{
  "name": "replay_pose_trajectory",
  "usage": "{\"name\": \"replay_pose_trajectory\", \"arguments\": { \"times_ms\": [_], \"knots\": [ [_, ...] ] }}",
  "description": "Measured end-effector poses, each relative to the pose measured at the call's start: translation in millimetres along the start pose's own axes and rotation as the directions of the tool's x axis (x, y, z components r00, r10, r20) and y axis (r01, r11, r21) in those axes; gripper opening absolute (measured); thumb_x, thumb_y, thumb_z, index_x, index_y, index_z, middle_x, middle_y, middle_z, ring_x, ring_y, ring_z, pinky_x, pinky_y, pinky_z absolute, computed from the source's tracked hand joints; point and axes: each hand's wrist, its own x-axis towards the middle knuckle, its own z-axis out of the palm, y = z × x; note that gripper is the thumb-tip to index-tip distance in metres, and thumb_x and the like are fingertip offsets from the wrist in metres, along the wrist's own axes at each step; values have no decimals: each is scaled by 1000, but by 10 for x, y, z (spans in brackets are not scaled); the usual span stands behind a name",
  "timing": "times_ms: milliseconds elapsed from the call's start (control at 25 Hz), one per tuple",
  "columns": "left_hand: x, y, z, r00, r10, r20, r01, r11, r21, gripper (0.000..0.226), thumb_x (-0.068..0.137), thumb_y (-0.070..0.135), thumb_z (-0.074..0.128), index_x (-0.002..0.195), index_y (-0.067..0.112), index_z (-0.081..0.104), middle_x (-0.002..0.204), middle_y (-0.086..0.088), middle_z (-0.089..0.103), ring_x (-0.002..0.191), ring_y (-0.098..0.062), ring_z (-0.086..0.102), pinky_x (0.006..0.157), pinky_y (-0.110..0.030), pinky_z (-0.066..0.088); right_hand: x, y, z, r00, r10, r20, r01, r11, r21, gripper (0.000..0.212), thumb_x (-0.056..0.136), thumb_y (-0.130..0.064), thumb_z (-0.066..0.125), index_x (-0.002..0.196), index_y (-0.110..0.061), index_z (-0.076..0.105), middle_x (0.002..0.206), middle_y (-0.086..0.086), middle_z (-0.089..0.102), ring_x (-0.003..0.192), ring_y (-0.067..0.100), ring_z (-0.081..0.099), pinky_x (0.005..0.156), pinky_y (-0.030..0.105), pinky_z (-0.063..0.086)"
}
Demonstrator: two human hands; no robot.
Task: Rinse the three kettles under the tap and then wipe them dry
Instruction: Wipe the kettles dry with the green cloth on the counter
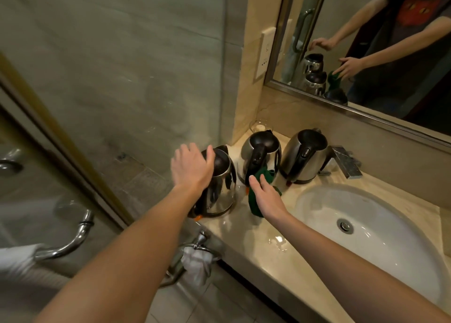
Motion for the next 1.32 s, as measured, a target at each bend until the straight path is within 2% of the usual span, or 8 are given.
{"name": "replay_pose_trajectory", "arguments": {
  "times_ms": [120, 200, 280, 360, 480, 840, 1080, 1320],
  "knots": [
    [-164, -251, 43, 949, -303, 83, 314, 929, -197, 62, 102, 52, 28, 123, 0, 54, 123, -25, 59, 113, -40, 56, 94, -45, 43, -61, -79, 160, 998, 70, 2, -69, 982, 174, 71, 97, -61, 34, 155, -21, 23, 161, 1, 26, 148, 24, 22, 120, 42, 18],
    [-231, -289, 95, 820, -500, 279, 572, 725, -384, 67, 103, 53, 28, 130, -3, 53, 129, -26, 58, 114, -39, 59, 99, -44, 44, -89, -151, 232, 983, 183, 31, -177, 872, 456, 69, 97, -58, 40, 153, -19, 28, 158, 4, 31, 145, 28, 29, 118, 49, 27],
    [-262, -262, 129, 715, -537, 448, 697, 492, -522, 72, 100, 57, 29, 126, -3, 57, 118, -25, 64, 94, -36, 67, 96, -44, 53, -139, -250, 286, 965, 242, 97, -242, 691, 682, 68, 97, -53, 46, 152, -18, 28, 157, 5, 32, 144, 30, 31, 114, 51, 33],
    [-274, -250, 176, 699, -526, 484, 707, 411, -575, 85, 89, 69, 25, 116, -3, 62, 103, -22, 70, 86, -35, 70, 89, -49, 57, -154, -364, 336, 960, 248, 129, -251, 558, 791, 69, 96, -51, 50, 152, -18, 28, 157, 5, 33, 143, 31, 32, 111, 52, 35],
    [-230, -310, 413, 716, -537, 446, 689, 443, -574, 100, 68, 79, 15, 112, 3, 63, 103, -20, 69, 94, -39, 69, 88, -52, 56, -91, -551, 416, 954, 262, 143, -255, 462, 850, 70, 95, -51, 51, 152, -17, 29, 156, 9, 35, 141, 33, 35, 109, 52, 36],
    [-285, -247, 201, 834, -468, 291, 543, 611, -576, 62, 105, 47, 26, 113, 4, 70, 112, -16, 69, 108, -34, 60, 84, -33, 40, -2, -670, 600, 942, 270, 201, -322, 542, 776, 76, 95, -60, 42, 154, -15, 23, 157, 9, 32, 146, 31, 26, 118, 54, 18],
    [-320, -240, 209, 853, -453, 259, 511, 623, -592, 59, 106, 44, 29, 109, 3, 71, 109, -16, 69, 106, -33, 61, 80, -33, 38, 129, -282, 854, 900, 313, 304, -410, 363, 837, 94, 77, -76, 52, 151, -19, 33, 149, 14, 44, 140, 35, 37, 116, 58, 24],
    [-310, -259, 280, 860, -453, 234, 496, 639, -587, 60, 105, 45, 28, 106, 4, 71, 104, -14, 69, 100, -30, 62, 79, -33, 39, 28, -495, 881, 899, 367, 238, -322, 188, 928, 73, 90, -60, 51, 144, -13, 39, 138, 13, 53, 135, 33, 43, 115, 53, 27]
  ]
}}
